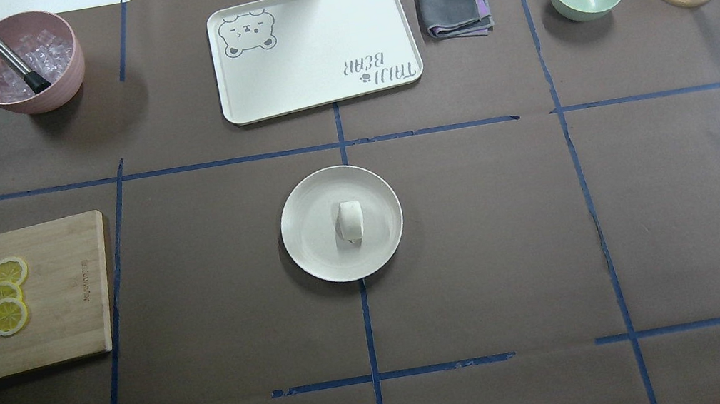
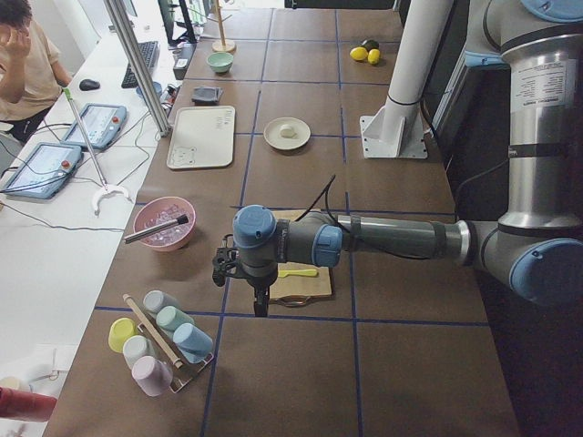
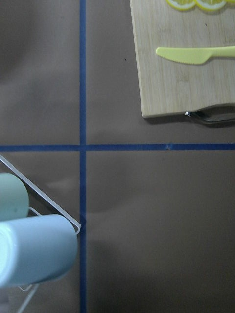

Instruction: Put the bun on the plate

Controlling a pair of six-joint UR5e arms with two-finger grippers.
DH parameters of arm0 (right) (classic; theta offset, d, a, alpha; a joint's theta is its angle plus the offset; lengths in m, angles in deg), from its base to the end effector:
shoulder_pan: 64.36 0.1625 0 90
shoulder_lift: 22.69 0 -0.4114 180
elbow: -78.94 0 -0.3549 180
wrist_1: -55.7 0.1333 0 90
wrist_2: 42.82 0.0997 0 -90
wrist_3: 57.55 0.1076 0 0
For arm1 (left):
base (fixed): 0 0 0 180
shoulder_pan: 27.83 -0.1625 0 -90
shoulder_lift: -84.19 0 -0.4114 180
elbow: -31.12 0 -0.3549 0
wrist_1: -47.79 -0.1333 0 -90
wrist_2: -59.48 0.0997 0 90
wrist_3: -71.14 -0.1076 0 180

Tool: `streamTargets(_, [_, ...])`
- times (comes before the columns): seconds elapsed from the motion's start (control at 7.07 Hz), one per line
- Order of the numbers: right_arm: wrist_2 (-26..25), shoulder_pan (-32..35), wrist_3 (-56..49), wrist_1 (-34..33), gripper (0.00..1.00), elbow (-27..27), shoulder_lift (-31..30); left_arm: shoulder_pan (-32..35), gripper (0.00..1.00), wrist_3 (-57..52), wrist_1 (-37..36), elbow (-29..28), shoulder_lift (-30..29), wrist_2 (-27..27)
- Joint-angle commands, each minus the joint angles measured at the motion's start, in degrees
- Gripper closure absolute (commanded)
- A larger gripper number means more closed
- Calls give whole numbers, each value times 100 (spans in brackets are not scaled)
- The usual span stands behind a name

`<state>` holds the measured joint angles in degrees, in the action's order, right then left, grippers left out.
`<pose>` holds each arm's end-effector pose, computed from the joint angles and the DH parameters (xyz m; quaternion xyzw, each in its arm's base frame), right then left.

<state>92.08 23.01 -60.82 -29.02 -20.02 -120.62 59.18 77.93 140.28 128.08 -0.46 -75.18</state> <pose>0.0387 -0.4078 0.6284 0.0530 -0.3810 -0.0685 0.9205 -0.0356 -0.4238 0.6313 0.0006 0.3811 -0.0171 0.9244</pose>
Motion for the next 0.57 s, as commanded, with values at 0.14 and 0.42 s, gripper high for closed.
streamTargets(0.14, [-25,-9,-24,17,0,122,20,-44,0,-20,-3,-37,-8,1])
streamTargets(0.42, [-25,-9,-24,18,0,123,20,-53,0,-29,-3,-11,9,-8])
